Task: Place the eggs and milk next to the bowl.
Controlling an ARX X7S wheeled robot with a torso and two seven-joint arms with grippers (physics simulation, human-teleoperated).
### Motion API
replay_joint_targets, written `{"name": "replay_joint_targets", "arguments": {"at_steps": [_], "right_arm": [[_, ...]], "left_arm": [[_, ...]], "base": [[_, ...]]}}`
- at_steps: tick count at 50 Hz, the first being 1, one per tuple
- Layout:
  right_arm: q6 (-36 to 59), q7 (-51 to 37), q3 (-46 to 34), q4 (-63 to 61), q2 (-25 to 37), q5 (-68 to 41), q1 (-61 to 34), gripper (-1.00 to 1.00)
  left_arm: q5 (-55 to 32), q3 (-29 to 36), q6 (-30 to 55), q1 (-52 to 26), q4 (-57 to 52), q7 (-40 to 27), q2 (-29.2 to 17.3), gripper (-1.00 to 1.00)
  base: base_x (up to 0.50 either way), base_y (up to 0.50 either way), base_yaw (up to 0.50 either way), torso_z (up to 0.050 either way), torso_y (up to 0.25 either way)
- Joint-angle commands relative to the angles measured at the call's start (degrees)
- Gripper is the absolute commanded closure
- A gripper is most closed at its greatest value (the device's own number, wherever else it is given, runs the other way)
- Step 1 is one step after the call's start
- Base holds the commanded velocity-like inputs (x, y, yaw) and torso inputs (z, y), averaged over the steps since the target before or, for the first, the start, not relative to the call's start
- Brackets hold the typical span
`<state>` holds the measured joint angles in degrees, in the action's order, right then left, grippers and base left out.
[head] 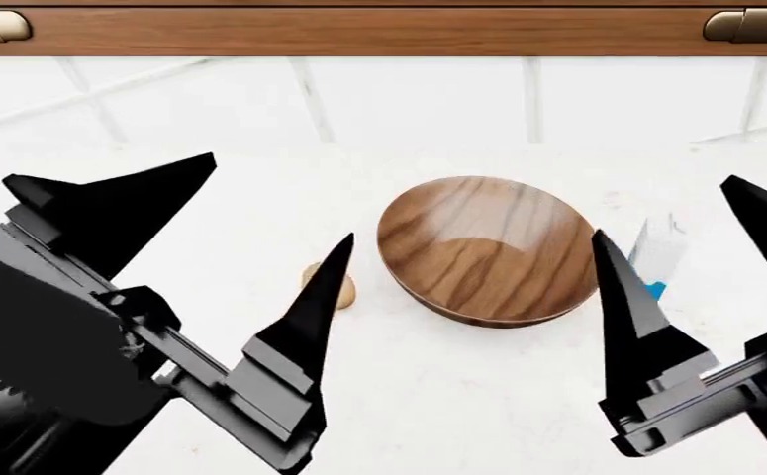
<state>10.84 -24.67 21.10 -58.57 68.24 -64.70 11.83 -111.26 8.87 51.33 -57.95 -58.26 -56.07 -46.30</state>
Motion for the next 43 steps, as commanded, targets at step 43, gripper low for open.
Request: {"name": "replay_joint_targets", "arguments": {"at_steps": [43], "right_arm": [[-24.25, 3.85, 31.36, -1.42, -10.97, 6.13, 33.06, -1.0]], "left_arm": [[-40.89, -29.02, 13.07, -17.56, -1.73, -33.89, 0.56, -1.0]], "base": [[0.0, 0.0, 0.0, 0.0, 0.0]]}}
